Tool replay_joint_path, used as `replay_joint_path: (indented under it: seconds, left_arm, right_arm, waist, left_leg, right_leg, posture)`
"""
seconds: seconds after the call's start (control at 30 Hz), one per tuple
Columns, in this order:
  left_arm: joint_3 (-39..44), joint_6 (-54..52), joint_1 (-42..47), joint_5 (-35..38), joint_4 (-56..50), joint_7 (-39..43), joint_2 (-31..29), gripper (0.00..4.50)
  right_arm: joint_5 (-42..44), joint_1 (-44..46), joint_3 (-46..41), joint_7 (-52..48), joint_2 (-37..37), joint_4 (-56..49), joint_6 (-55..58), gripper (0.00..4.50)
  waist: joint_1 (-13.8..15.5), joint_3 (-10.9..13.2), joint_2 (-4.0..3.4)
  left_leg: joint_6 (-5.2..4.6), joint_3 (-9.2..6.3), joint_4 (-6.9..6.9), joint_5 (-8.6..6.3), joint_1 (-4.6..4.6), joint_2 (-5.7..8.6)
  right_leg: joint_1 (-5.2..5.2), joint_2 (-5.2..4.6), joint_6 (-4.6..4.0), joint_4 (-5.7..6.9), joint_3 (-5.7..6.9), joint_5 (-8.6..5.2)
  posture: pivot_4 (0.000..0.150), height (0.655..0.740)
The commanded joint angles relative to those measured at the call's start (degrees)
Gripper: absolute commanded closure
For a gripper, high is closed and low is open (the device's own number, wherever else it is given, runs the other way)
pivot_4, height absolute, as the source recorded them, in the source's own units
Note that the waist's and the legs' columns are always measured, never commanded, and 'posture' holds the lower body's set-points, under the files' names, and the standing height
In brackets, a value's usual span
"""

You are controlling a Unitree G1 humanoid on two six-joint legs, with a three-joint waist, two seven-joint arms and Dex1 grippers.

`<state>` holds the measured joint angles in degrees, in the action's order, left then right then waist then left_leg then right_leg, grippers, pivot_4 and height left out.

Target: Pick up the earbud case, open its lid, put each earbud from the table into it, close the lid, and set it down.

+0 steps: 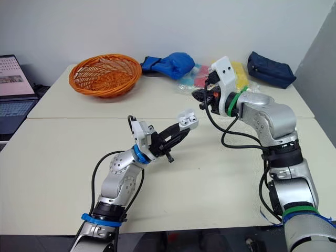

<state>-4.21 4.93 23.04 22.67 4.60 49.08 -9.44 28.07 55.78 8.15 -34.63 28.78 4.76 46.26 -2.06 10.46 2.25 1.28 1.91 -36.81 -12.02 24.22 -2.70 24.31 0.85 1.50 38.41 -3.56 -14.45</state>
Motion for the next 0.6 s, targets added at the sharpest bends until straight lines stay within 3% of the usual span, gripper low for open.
replay_joint_path:
  seconds: [0.03,0.23,0.5,0.6]
  left_arm:
    - [0.0,0.4,-0.2,0.3,-2.5,-0.1,-0.1,3.77]
    - [-0.1,1.1,-0.6,-0.2,-2.0,-0.4,0.0,3.77]
    - [0.3,1.9,-0.4,-0.1,-0.8,0.0,0.1,3.77]
    - [0.9,0.5,-0.1,0.9,-0.7,-1.0,0.9,3.77]
  right_arm:
    - [-2.3,1.8,3.6,-5.7,0.4,-2.1,-1.6,4.47]
    - [-2.0,2.0,6.8,-12.3,2.1,-8.1,3.0,4.47]
    - [-0.2,0.9,3.4,-12.5,4.4,-15.0,8.0,4.47]
    - [-2.5,-1.4,2.9,-9.8,3.8,-18.3,4.9,4.47]
  waist:
    - [0.2,0.0,0.00]
    - [0.3,0.0,-0.01]
    - [0.3,0.0,-0.01]
    - [0.3,0.0,-0.01]
  left_leg:
    - [0.00,0.00,0.00,0.00,0.04,0.00]
    - [0.00,-0.10,-0.01,0.00,0.24,-0.03]
    - [-0.01,-0.14,-0.01,-0.01,0.29,-0.02]
    - [-0.01,-0.16,-0.01,-0.01,0.29,-0.02]
  right_leg:
    - [0.03,-0.01,0.00,-0.03,0.00,0.00]
    - [0.08,-0.05,-0.01,-0.21,0.14,0.03]
    - [0.08,-0.07,0.01,-0.28,0.19,0.03]
    - [0.07,-0.06,0.01,-0.28,0.22,0.04]
  posture:
    - [0.150,0.7400]
    - [0.150,0.7400]
    - [0.150,0.7400]
    - [0.150,0.7400]
